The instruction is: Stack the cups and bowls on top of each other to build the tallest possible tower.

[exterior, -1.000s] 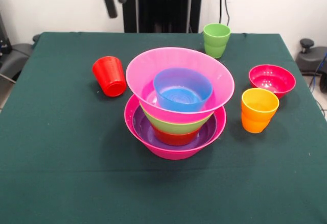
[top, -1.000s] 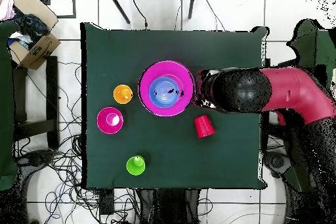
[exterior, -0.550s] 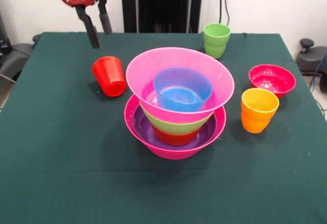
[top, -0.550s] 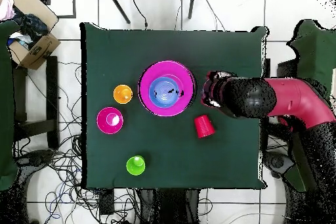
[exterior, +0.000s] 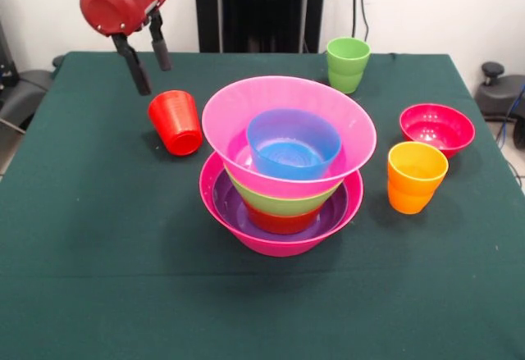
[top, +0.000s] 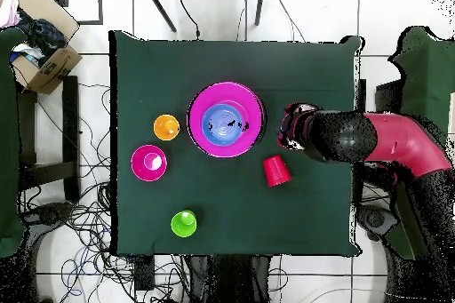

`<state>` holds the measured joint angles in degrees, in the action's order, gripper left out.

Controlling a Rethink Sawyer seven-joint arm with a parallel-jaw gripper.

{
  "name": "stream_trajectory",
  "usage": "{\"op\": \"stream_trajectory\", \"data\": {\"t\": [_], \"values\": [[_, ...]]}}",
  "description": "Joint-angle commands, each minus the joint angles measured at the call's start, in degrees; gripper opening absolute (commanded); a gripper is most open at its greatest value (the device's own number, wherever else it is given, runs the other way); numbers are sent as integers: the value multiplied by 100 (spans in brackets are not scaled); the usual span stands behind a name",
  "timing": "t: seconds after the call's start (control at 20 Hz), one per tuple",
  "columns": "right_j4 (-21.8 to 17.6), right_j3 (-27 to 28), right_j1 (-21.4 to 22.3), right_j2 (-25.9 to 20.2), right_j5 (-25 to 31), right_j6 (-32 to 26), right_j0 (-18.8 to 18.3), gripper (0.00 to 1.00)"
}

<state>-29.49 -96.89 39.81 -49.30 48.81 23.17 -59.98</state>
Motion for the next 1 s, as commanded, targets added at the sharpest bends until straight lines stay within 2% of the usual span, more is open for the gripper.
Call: {"op": "stream_trajectory", "data": {"t": [0.05, 0.35, 0.6, 0.75, 1.0], "values": [[-177, 496, -306, 637, 466, 537, 327, 100], [-101, 872, -502, 763, 787, 247, 298, 100], [-42, 837, -884, 745, 547, 96, 83, 100], [-5, 982, -1097, 682, 588, -117, -18, 100], [359, 873, -1437, 349, 915, -594, -376, 100]]}}
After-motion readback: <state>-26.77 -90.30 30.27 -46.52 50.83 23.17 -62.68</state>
